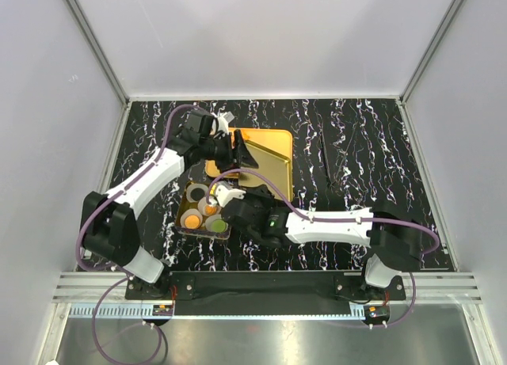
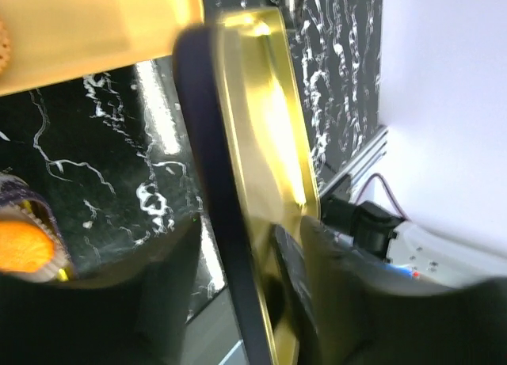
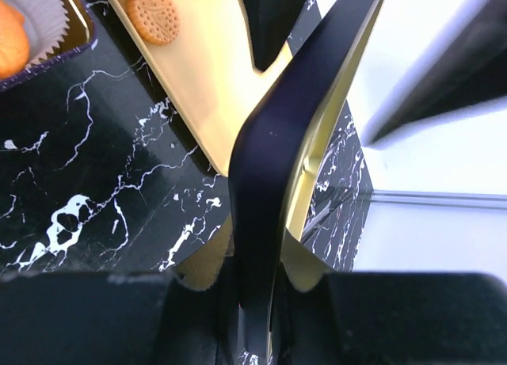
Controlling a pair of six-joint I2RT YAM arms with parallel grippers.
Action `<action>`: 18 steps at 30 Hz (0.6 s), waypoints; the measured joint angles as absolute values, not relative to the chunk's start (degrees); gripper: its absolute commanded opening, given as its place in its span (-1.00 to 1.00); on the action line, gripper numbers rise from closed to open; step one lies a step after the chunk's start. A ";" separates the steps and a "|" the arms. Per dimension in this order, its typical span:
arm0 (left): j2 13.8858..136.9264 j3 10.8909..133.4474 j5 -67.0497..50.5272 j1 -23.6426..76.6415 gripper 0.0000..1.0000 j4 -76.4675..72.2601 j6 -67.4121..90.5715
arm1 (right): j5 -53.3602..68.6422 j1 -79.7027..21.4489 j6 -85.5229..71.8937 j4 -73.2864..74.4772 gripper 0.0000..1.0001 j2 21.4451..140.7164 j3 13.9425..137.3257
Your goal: Pack the cookies
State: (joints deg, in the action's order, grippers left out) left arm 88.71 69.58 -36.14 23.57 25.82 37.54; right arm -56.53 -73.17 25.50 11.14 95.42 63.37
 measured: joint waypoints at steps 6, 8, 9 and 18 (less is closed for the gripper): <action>87.37 76.16 -33.91 21.63 0.74 28.25 34.72 | -55.90 -72.95 22.68 14.31 -1.00 94.37 64.42; 87.26 78.41 -32.58 20.27 0.79 28.88 34.24 | -54.70 -72.95 20.49 16.95 -1.00 92.90 65.01; 87.26 79.61 -31.55 19.40 0.79 29.21 33.98 | -54.06 -72.95 19.09 18.39 -1.00 92.09 65.41; 82.96 80.88 -18.83 12.34 0.49 32.51 33.28 | -43.70 -72.88 4.47 30.39 -1.00 85.30 69.84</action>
State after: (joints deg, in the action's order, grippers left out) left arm 82.96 80.88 -18.83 12.34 32.51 33.28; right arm -43.70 -72.88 4.47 30.39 85.30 69.84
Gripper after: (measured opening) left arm 0.791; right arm 0.212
